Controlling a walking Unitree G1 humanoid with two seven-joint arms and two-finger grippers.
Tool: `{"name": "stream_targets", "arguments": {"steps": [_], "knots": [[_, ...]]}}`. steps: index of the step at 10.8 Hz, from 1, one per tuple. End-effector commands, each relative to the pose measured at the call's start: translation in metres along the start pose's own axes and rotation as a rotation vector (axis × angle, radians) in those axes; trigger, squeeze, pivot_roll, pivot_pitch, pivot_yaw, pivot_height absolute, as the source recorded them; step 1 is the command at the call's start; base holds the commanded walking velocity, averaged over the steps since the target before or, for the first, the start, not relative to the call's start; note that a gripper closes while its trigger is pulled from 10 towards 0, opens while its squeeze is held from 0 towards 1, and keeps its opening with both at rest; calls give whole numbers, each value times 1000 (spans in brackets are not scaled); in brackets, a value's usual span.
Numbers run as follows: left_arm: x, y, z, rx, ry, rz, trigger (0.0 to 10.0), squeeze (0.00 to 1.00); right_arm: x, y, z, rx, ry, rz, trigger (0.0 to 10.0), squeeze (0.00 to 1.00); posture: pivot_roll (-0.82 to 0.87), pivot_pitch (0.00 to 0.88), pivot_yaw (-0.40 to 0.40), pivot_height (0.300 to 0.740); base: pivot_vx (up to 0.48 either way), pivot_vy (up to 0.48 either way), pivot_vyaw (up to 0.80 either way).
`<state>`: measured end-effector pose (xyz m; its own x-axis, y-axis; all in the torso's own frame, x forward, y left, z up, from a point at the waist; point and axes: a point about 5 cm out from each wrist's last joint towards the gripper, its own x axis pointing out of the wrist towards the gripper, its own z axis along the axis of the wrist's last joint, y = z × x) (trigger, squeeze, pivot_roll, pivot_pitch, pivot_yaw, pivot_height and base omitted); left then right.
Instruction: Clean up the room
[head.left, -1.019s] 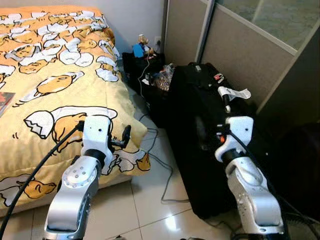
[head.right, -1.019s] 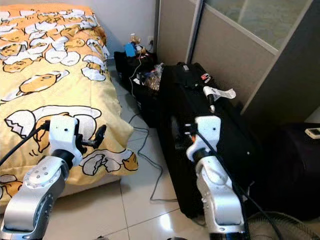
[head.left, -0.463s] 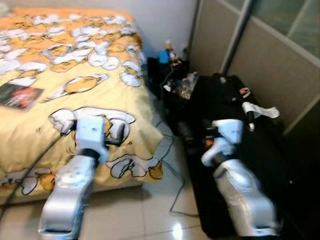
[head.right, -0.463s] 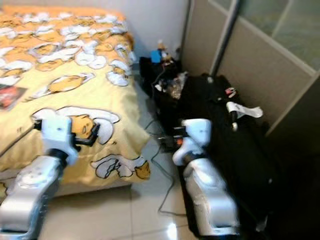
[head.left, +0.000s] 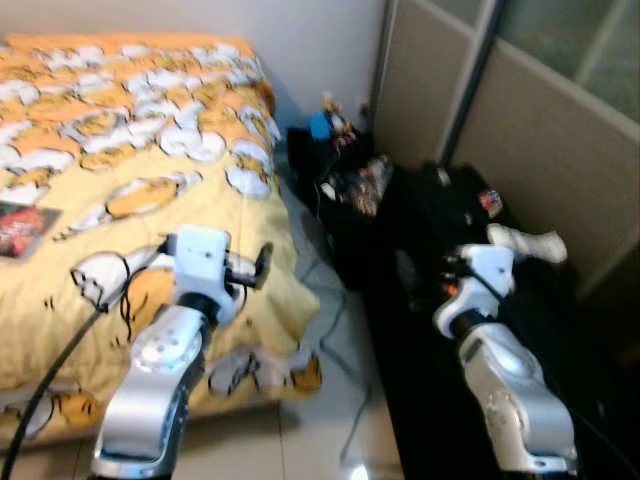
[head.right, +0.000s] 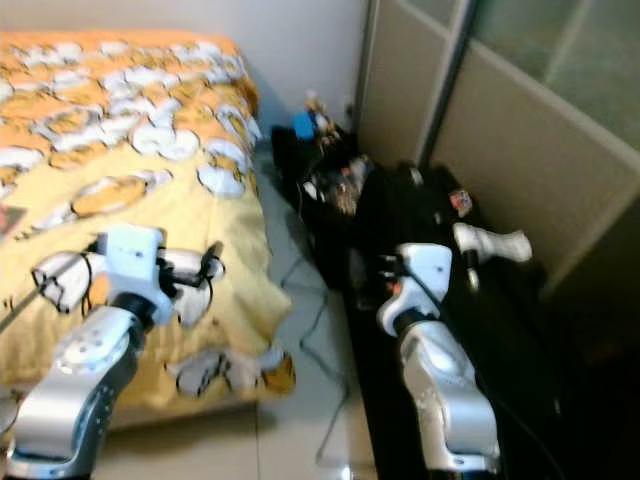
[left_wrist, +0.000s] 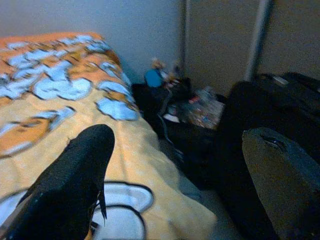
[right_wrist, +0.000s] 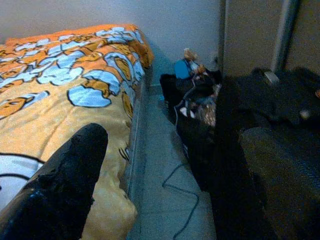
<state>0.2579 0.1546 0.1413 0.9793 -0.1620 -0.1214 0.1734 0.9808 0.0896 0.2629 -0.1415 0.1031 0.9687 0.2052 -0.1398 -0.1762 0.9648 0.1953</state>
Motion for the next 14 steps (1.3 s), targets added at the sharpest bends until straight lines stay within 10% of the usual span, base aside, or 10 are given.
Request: {"name": "stream_targets", "arguments": {"steps": [1,14], "knots": [[-2,8,1,6,-10,25,10000,1000,3,11,2,-33,-4,39,10000,0,-7,0,-13,740,375,0,0],[-3,11,-6,12,39,36,10000,1000,4,1,-1,-45,11,-26,10000,0,-3,0,-22,740,0,337,0]]}}
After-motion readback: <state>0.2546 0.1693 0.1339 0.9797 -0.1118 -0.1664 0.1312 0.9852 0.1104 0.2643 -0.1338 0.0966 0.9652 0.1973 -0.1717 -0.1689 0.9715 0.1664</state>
